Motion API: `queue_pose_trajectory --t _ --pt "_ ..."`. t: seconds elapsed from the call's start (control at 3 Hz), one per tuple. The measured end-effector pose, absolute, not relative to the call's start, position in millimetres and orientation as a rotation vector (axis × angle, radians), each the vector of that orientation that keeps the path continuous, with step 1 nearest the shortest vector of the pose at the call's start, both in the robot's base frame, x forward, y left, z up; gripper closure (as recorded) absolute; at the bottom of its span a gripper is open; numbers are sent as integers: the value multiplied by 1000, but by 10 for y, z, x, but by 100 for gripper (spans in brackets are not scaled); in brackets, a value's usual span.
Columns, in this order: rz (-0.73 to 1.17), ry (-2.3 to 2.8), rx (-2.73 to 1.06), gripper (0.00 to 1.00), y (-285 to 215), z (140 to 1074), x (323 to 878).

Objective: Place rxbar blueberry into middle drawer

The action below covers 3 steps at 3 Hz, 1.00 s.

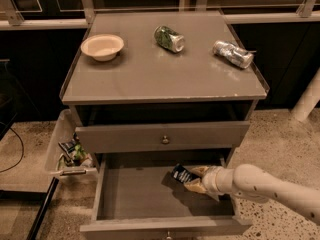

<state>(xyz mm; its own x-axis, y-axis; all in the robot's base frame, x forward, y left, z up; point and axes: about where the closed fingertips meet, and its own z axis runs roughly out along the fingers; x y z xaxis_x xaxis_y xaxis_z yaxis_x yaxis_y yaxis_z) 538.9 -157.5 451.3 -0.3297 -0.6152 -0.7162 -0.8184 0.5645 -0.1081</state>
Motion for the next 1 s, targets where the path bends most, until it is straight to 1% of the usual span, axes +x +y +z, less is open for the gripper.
queue_pose_trajectory --t 0.33,1.0 --pt "390 2011 -1182 100 -1530 4275 5525" --pt "447 1972 -1354 100 -1366 3790 5589"
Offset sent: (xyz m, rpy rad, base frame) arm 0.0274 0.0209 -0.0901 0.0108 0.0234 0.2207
